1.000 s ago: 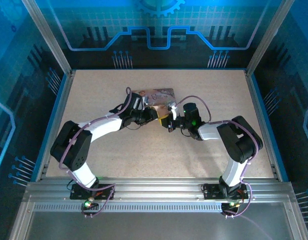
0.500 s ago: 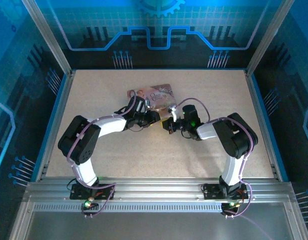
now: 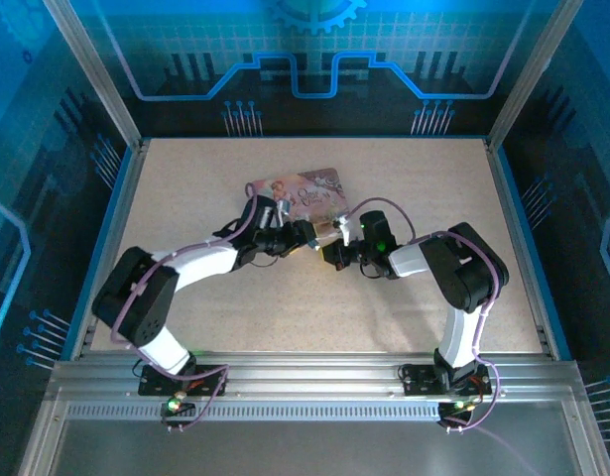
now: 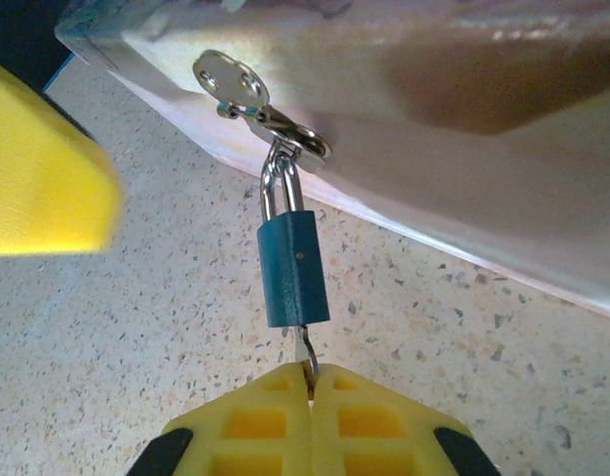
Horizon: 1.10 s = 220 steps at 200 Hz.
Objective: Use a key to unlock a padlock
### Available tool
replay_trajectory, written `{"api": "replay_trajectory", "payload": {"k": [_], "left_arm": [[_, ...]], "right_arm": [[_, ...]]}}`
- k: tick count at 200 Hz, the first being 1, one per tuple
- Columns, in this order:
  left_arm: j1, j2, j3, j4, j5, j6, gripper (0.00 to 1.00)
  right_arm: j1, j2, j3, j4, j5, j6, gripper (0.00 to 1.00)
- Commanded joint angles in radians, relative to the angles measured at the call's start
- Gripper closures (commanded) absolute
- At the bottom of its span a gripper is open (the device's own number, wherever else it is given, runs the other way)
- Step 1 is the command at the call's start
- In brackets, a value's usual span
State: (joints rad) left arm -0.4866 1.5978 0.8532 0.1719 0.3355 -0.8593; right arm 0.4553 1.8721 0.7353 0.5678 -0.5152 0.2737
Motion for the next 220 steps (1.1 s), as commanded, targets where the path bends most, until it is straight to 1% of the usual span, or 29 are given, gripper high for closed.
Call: {"api": "replay_trajectory", "payload": {"k": [1, 37, 74, 123, 196, 220], "left_arm": [[0.019, -0.093, -0.055, 0.018, -0.036, -0.002, 0.41], [0.02, -0.18, -0.158, 0.062, -0.1, -0.052, 0.42], [0.007, -0.191, -0.24, 0.174, -0.116, -0.123, 0.43], [-0.009, -0.143, -0.248, 0.252, -0.105, -0.168, 0.43], [-0.035, -0.057, -0.235, 0.315, -0.105, -0.223, 0.45], [-0.036, -0.021, -0.232, 0.346, -0.089, -0.26, 0.47]], "right_arm": [[-0.006, -0.027, 0.022, -0.092, -0.05, 0.029, 1.0], [0.006, -0.068, 0.061, -0.212, -0.059, 0.083, 1.0], [0.02, -0.107, 0.076, -0.266, -0.055, 0.165, 1.0], [0.053, -0.145, 0.106, -0.369, -0.035, 0.277, 1.0], [0.075, -0.127, 0.122, -0.359, -0.036, 0.416, 1.0], [0.076, -0.116, 0.125, -0.348, -0.034, 0.448, 1.0]]}}
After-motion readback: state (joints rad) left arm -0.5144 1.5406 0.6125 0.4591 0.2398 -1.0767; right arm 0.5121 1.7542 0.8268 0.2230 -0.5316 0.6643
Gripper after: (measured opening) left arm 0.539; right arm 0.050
